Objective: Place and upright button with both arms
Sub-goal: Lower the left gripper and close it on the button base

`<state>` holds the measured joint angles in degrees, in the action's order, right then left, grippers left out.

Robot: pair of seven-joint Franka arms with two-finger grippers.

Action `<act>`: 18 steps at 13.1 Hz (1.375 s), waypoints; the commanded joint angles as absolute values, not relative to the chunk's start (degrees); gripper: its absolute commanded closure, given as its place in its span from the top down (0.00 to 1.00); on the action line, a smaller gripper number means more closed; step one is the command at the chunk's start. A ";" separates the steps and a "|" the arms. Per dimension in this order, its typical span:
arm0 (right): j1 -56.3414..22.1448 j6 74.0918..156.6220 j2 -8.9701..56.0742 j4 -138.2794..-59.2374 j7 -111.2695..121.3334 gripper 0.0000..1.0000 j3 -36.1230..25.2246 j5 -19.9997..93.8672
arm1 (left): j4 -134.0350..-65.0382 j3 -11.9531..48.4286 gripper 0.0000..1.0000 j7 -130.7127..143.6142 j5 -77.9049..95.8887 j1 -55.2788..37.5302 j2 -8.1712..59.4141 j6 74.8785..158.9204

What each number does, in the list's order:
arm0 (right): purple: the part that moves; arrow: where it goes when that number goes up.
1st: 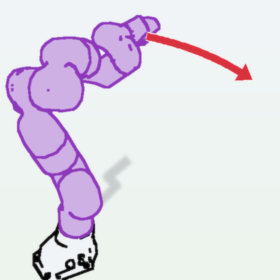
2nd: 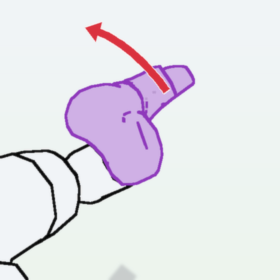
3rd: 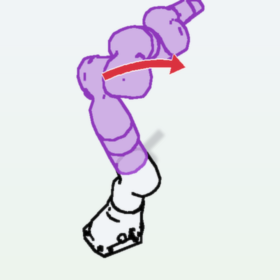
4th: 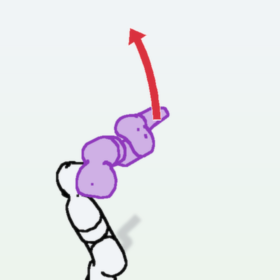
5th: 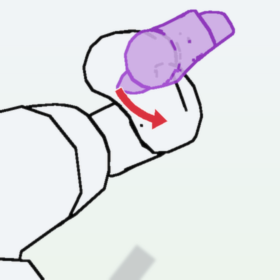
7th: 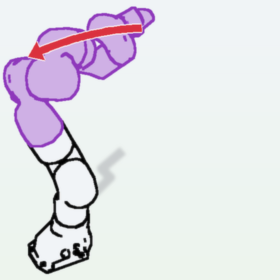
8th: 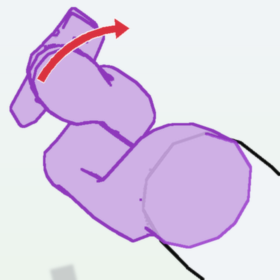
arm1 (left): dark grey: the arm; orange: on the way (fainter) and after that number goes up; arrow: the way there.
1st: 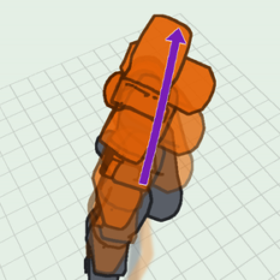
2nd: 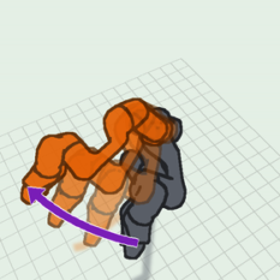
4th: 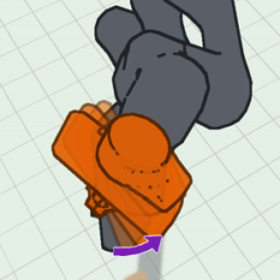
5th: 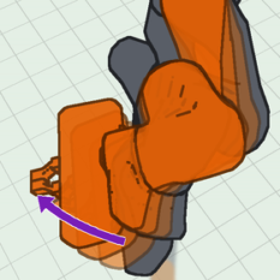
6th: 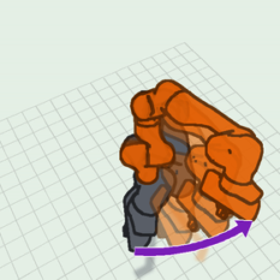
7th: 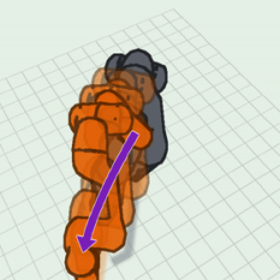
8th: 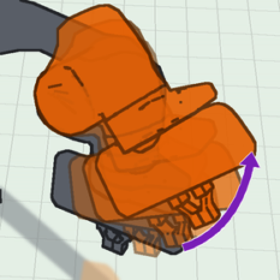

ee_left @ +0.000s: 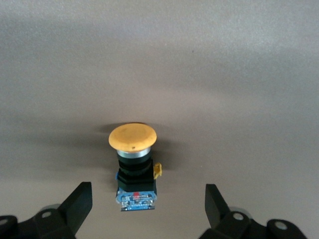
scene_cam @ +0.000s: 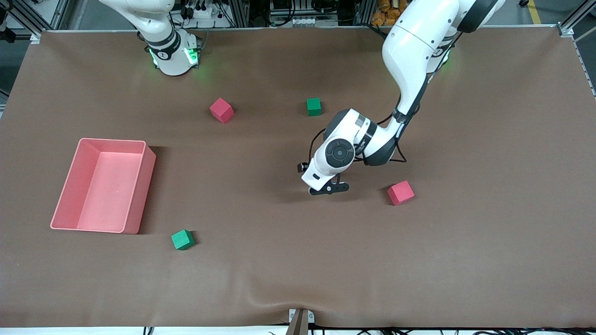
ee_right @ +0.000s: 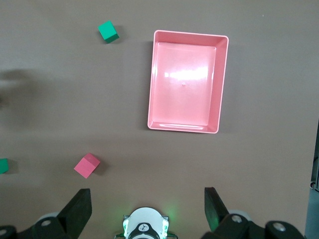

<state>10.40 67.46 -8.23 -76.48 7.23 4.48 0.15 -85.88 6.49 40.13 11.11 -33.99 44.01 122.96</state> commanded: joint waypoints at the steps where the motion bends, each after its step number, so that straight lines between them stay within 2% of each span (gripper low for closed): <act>1: 12.03 71.25 -8.17 -83.54 7.03 1.00 4.39 -0.70 | -84.55 6.33 0.94 40.96 10.72 -33.92 45.35 122.70; 4: 11.52 76.28 -10.28 -89.02 7.21 1.00 4.66 -1.14 | -84.64 6.33 0.87 40.96 10.63 -33.93 45.35 122.70; 8: 10.99 82.52 -15.90 -98.86 7.03 1.00 5.36 -1.67 | -84.99 6.33 0.85 41.57 10.46 -34.45 46.14 122.70; 12: 11.25 82.18 -15.29 -98.18 5.98 1.00 5.01 -0.18 | -85.17 6.33 0.82 42.01 10.37 -34.80 46.58 122.69; 16: 12.39 82.26 -14.41 -97.04 6.50 1.00 4.22 3.25 | -85.60 6.33 0.58 42.10 10.37 -34.63 46.41 122.61; 17: 12.74 82.27 -14.33 -96.68 6.33 1.00 4.22 3.51 | -85.61 6.33 0.48 42.10 10.37 -34.72 46.41 122.61; 18: 12.66 82.35 -13.63 -96.68 6.33 1.00 4.22 3.60 | -85.69 6.33 0.31 42.10 10.37 -34.72 46.41 122.52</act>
